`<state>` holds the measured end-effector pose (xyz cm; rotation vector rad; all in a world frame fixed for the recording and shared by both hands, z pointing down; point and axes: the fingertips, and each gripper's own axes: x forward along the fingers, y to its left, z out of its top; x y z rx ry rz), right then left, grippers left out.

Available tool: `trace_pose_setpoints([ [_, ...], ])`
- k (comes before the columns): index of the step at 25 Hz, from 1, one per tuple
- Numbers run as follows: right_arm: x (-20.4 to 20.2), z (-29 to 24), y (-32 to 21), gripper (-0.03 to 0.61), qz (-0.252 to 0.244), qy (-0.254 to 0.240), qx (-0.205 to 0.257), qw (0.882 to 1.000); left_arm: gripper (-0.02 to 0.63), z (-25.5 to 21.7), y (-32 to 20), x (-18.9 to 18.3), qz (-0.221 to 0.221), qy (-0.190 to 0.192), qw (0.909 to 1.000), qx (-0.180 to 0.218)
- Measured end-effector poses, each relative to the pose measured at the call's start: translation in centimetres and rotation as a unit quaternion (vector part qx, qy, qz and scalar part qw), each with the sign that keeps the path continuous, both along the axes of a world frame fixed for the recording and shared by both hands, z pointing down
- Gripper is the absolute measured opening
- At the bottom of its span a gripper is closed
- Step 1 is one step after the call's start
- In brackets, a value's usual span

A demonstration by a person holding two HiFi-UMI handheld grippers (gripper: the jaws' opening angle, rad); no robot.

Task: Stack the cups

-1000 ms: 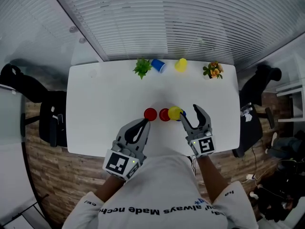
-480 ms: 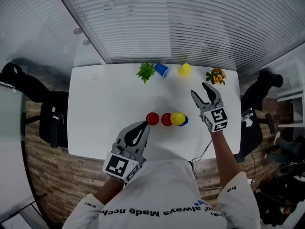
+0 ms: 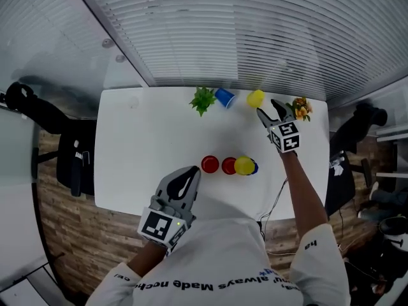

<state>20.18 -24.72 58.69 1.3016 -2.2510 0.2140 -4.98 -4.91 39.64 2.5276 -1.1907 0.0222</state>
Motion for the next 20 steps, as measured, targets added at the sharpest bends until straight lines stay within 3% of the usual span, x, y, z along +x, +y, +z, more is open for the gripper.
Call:
trace_pose_setpoints([
  [11,1.2,6.0,-5.4,0.299,0.011,0.011,-0.061,0.998,0.029,1.9,-2.0,0.1,-0.011,-0.003,0.9994,-0.033],
  [20,0.4,8.1,-6.7,0.279,0.002,0.020,-0.078,0.997,0.029,2.9,-2.8,-0.2,-0.020,-0.005,0.9986,-0.049],
])
